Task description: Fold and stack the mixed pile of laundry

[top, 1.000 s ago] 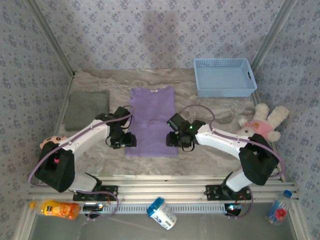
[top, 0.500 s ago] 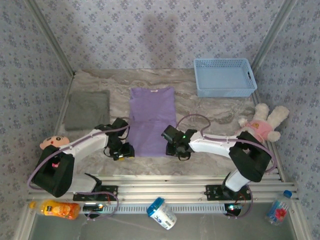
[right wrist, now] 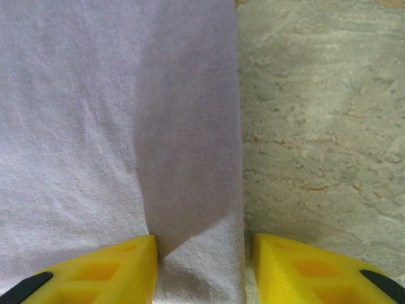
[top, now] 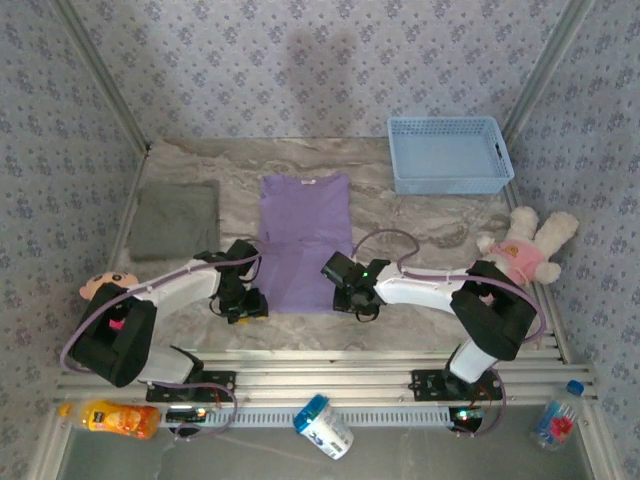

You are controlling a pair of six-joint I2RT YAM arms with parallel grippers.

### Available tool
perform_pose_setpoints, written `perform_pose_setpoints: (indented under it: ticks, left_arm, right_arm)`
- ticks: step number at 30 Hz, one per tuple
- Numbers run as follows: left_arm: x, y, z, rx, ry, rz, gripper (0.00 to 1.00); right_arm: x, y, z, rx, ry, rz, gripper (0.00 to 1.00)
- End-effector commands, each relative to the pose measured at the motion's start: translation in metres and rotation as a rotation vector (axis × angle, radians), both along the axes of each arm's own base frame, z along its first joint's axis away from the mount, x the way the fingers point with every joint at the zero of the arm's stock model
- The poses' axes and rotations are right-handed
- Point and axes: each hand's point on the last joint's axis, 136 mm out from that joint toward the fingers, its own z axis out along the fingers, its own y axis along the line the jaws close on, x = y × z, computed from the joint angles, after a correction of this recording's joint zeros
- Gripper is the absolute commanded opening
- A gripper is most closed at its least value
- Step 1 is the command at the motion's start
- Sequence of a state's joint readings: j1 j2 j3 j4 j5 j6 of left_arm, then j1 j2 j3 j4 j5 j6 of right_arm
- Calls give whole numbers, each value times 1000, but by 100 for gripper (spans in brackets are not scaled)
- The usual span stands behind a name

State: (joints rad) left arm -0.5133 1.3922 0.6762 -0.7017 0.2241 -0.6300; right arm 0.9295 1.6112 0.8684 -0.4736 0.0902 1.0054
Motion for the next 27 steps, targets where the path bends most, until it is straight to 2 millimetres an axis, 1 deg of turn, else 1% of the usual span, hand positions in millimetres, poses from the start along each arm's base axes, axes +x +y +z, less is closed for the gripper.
perform_pose_setpoints:
  ticks: [1, 4, 8, 14, 19, 22, 23, 25, 27]
  left_arm:
    - [18, 5, 5, 50, -62, 10, 49]
    - [23, 9, 8, 77, -88, 14, 49]
    - [28, 11, 5, 98, -97, 22, 50]
    - [30, 3, 3, 85, -82, 14, 50]
    - [25, -3, 2, 74, -69, -5, 49]
    - [28, -4, 3, 75, -75, -11, 49]
    - [35, -8, 3, 64, -96, -11, 49]
    - [38, -10, 0, 70, -96, -17, 49]
    - [41, -10, -6, 90, -85, -23, 45]
  right_arm:
    - [2, -4, -14, -32, 7, -31, 36]
    - [3, -2, -18, -32, 15, -30, 24]
    - [7, 3, -19, -37, 8, -10, 18]
    - [8, 6, -16, -40, 11, -4, 17]
    - [9, 9, -17, -39, 23, 0, 17]
    - [10, 10, -18, -40, 23, 2, 17]
    - [10, 11, -18, -39, 24, 3, 17]
    - [10, 12, -18, -39, 24, 4, 17]
    - [9, 12, -18, -40, 28, 4, 16]
